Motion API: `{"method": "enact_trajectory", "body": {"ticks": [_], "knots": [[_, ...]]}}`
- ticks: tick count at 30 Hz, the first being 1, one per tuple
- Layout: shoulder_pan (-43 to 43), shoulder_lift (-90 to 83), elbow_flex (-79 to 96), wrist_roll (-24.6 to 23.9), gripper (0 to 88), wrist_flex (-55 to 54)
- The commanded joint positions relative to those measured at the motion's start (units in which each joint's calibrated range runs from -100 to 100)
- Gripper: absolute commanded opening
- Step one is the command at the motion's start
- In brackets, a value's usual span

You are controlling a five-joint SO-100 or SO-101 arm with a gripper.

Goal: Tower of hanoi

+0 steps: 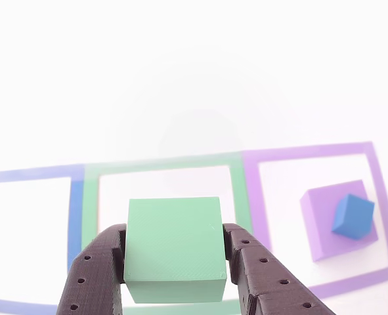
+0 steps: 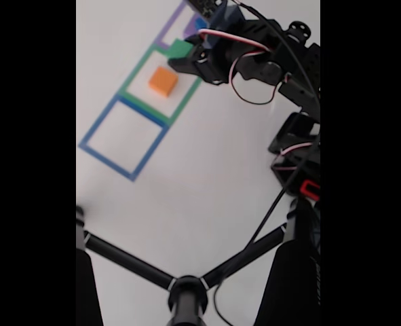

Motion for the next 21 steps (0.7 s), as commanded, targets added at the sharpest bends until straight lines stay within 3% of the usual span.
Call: {"method": "enact_trajectory", "body": {"ticks": [1, 9, 21], "knots": [[0.51, 4.68, 11.77, 0.59, 6.9, -24.42], [-1.70, 21.32, 19.95, 0.59, 6.9, -54.29], [-3.81, 35.69, 22.32, 0.59, 7.1, -73.16]]}}
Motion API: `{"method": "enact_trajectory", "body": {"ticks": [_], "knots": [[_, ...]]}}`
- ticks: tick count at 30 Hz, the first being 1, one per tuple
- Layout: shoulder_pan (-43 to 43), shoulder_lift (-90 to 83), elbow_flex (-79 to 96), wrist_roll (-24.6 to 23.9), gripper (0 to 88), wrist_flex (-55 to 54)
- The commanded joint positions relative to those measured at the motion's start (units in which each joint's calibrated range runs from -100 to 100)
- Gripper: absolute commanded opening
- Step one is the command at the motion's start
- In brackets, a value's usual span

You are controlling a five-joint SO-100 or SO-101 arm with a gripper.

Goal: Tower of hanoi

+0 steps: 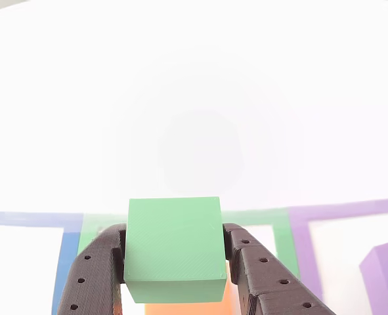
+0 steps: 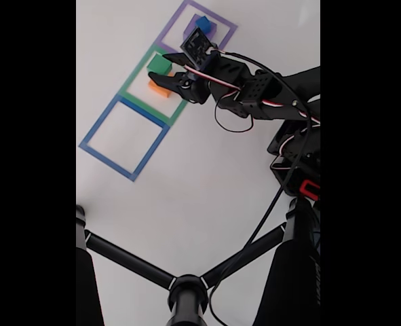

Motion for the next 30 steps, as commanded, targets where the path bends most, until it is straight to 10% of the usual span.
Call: {"method": "enact_trajectory", "body": {"ticks": [1, 30], "knots": [[-1.12, 2.55, 0.13, 0.59, 7.1, -5.67], [-0.55, 16.12, -0.05, 0.59, 7.2, -18.79]]}}
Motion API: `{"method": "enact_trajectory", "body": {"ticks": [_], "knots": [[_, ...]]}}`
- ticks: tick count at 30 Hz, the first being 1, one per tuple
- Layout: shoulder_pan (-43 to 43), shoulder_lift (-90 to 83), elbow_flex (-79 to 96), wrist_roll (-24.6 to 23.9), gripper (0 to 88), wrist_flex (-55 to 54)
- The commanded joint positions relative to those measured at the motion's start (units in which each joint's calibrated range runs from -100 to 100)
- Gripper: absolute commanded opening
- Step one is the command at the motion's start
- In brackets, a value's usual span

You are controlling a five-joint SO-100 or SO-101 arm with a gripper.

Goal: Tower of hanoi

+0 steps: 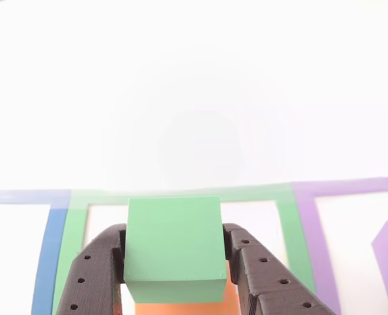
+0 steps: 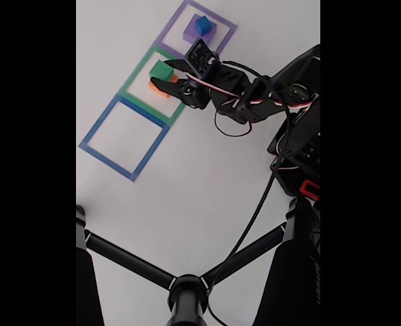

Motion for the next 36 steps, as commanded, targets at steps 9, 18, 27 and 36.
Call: {"method": "enact_trajectory", "body": {"ticks": [9, 18, 27, 36], "knots": [[-0.79, 3.40, -1.57, 0.59, 7.4, -4.93], [-0.50, 4.05, -1.20, 0.59, 7.4, -5.01], [-0.22, 4.70, -1.93, 0.59, 9.0, -5.09], [0.65, 5.83, -1.93, 0.59, 20.6, -5.58]]}}
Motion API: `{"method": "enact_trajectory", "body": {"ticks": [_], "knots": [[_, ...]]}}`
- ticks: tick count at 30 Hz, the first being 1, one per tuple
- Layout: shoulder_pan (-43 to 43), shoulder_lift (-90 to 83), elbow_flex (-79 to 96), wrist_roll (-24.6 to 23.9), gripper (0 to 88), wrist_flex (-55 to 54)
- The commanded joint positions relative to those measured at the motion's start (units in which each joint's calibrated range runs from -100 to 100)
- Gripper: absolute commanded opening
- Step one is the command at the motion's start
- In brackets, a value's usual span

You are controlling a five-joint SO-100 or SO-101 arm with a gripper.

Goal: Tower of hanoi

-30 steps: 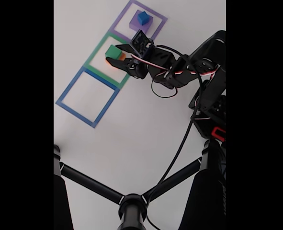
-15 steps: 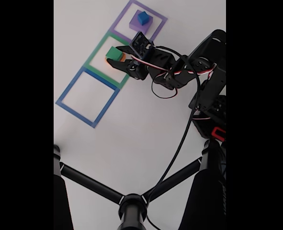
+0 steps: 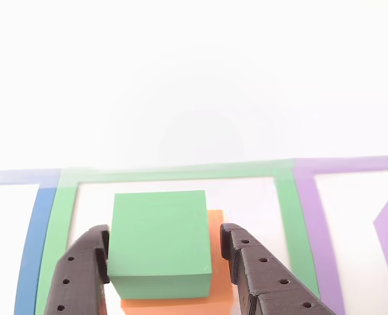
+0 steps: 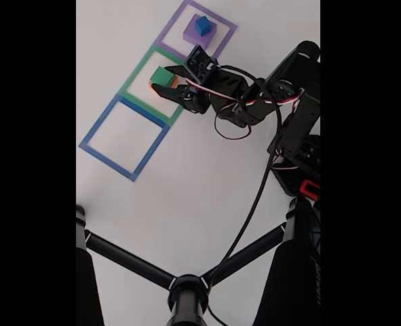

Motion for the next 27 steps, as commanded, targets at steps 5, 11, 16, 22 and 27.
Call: {"method": "enact_trajectory", "body": {"ticks": [5, 11, 16, 22, 27], "knots": [[0.40, -1.22, -1.67, 0.59, 21.5, -1.16], [-0.65, -6.31, -1.94, 0.59, 22.1, 1.35], [-1.80, -17.21, -5.30, 0.59, 21.7, 14.79], [-0.27, -33.60, -14.67, 0.59, 8.9, 47.58], [2.70, -47.33, -17.03, 0.59, 0.1, 73.09]]}}
